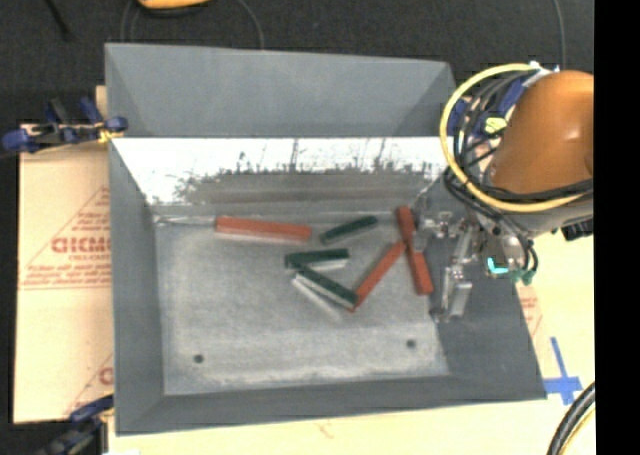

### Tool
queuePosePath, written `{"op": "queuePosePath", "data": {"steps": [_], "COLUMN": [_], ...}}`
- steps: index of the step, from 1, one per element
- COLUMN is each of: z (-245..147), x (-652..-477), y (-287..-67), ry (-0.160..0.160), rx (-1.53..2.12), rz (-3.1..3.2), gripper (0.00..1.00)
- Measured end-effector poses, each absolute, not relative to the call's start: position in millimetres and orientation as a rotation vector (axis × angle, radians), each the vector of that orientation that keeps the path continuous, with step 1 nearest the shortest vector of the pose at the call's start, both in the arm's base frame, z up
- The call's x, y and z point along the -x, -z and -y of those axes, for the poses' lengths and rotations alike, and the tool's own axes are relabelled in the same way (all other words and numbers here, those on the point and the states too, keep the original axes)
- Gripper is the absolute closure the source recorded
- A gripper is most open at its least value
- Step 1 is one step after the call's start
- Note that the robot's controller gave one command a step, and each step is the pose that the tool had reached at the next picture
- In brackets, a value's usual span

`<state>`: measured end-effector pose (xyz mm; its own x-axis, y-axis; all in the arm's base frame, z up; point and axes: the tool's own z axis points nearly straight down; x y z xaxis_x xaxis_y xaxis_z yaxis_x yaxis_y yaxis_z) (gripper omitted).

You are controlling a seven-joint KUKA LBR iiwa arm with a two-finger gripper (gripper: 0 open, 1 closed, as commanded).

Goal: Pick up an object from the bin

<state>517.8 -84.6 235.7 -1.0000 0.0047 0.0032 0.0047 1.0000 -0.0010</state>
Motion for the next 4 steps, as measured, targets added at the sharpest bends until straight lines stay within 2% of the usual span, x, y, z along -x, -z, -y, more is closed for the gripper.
{"op": "queuePosePath", "data": {"steps": [1,2,4], "z": [84,46,41], "x": [-519.4,-573.9,-592.0], "y": [-239,-193,-93], "ry": [-0.004,-0.006,0.000], "rx": [0.003,-0.098,-0.099], "rz": [3.146,3.155,3.149], "gripper": [0.00,0.00,0.00]}}
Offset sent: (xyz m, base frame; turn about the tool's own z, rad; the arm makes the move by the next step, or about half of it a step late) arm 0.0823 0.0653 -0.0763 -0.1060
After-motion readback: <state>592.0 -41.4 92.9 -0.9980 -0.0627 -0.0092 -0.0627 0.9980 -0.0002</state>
